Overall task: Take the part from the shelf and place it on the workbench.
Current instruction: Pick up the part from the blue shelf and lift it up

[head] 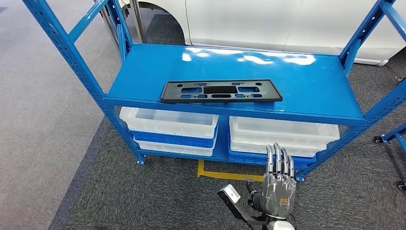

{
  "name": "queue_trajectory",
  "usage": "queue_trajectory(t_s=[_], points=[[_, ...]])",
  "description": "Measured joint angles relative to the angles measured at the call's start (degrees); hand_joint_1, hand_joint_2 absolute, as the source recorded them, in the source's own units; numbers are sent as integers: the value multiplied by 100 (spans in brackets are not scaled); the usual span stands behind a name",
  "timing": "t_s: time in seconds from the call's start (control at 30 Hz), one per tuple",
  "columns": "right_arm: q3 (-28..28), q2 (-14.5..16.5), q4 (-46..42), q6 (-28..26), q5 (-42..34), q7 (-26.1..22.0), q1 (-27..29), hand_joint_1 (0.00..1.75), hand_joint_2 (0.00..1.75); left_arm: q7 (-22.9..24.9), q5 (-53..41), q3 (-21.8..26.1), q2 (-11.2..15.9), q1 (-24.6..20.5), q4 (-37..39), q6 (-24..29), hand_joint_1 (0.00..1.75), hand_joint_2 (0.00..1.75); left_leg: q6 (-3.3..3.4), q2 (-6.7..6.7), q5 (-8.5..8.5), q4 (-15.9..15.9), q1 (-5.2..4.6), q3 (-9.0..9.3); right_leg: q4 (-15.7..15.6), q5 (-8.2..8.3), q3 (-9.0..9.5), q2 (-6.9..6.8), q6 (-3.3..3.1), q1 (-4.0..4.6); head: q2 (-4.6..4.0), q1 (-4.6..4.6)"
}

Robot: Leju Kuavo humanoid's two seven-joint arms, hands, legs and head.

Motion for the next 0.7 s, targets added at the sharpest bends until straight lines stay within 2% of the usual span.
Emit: queue_trajectory(t_s=[0.03,0.07,0.1,0.17,0.2,0.33,0.4,0.47,0.5,0.53,0.57,0.63,0.67,0.7], points=[[31,-9,34,0,0,1,-9,0,175,2,1,1,4,5,0,0,0,0,-16,1,69,18,11,-14,11,-6,-1,-2,4,-3,0,0],[57,-13,61,0,0,1,-20,0,175,2,1,1,10,6,0,0,0,0,-24,3,243,-211,23,90,25,-15,1,1,13,-8,0,-1],[81,-17,84,0,0,1,-32,0,175,3,1,2,15,5,0,0,0,0,-27,7,464,-597,37,271,46,-31,4,3,30,-14,0,0],[117,-26,118,-2,0,2,-57,0,175,3,1,2,20,-7,1,-1,0,0,4,9,714,-1290,34,603,91,-64,-4,8,83,-3,0,1],[132,-32,132,-3,0,4,-67,0,175,5,1,2,20,-12,2,-8,0,0,34,6,742,-1460,23,679,105,-70,-12,8,114,6,0,2],[181,-39,205,-4,0,-29,-77,0,175,46,-5,15,20,0,2,-146,0,0,197,-1,768,-1552,11,694,134,-100,-29,14,233,-4,0,4],[166,-12,255,-4,0,-223,-59,0,175,61,-14,33,20,-8,2,-245,0,0,276,5,798,-1587,27,698,508,-358,-189,29,276,-18,0,5],[84,72,333,-6,0,-645,-5,0,175,81,-33,75,22,-13,2,-354,0,0,309,8,799,-1586,19,687,1251,-728,-536,38,299,-16,0,6],[19,129,391,-6,0,-865,26,0,175,95,-43,103,25,-13,2,-398,0,0,311,8,797,-1584,15,685,1550,-823,-682,39,305,-17,0,6],[-45,188,457,-6,0,-1044,51,0,175,108,-54,127,27,-12,2,-438,0,0,314,6,794,-1582,12,687,1669,-808,-744,39,304,-17,0,5],[-101,245,527,-6,-1,-1162,61,0,175,118,-60,143,28,-13,2,-473,0,0,311,2,790,-1579,10,694,1555,-678,-692,39,296,-17,0,5],[-181,357,674,-6,-1,-1325,52,0,175,123,-65,160,28,-15,2,-554,0,0,295,-9,774,-1573,10,716,835,-282,-348,41,247,-10,0,5],[-205,416,761,-6,-1,-1402,39,0,175,118,-66,171,27,-19,2,-602,0,0,276,-13,762,-1562,2,719,473,-146,-177,43,218,5,0,5],[-222,480,850,-7,-1,-1475,29,0,175,107,-67,185,28,-21,2,-651,0,0,249,-15,753,-1553,-4,715,232,-79,-70,46,193,21,0,4]])
